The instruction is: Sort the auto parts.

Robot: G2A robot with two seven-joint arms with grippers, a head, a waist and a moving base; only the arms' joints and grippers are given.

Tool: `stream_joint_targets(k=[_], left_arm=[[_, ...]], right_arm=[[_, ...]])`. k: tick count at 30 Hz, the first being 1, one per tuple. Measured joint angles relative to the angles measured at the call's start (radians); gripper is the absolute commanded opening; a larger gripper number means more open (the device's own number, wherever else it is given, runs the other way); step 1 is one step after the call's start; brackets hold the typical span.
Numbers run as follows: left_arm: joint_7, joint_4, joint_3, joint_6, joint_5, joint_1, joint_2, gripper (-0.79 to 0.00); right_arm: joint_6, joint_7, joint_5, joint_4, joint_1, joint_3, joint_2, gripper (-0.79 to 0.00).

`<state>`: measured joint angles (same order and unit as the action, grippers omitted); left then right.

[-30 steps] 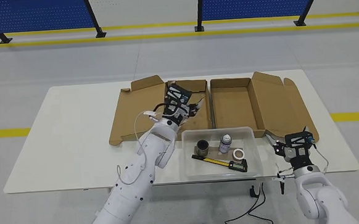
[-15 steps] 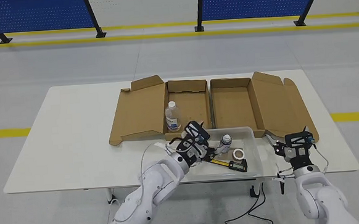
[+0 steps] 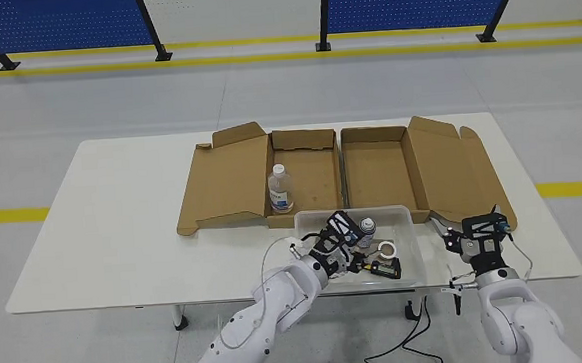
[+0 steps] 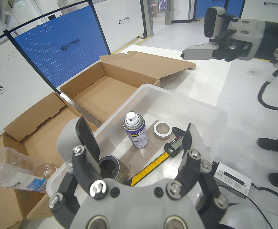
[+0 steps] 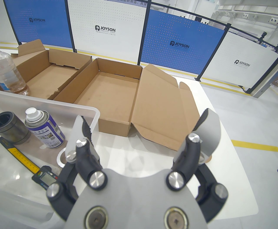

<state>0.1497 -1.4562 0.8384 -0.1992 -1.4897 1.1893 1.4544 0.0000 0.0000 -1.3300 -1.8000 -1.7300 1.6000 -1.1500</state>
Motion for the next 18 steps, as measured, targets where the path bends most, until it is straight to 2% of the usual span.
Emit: stream_joint_targets(k=[5, 8, 11, 18], left_arm=[[-0.004, 0.065, -0.046, 0.041, 0.031, -0.047, 0.024, -0.068], [-0.010, 0.105, -0.075, 0.059, 0.012, -0.072, 0.036, -0.105], [-0.020, 0.150, -0.101, 0.080, -0.001, -0.094, 0.049, -0.182], [-0.041, 0.262, -0.144, 0.121, -0.017, -0.142, 0.078, -0.188]], right_arm=[[0.000, 0.000, 0.000, 0.000, 0.000, 0.000, 0.000, 0.000], [0.000, 0.000, 0.000, 0.000, 0.000, 0.000, 0.000, 0.000], [0.000, 0.000, 0.000, 0.000, 0.000, 0.000, 0.000, 0.000], [0.000, 0.000, 0.000, 0.000, 0.000, 0.000, 0.000, 0.000]])
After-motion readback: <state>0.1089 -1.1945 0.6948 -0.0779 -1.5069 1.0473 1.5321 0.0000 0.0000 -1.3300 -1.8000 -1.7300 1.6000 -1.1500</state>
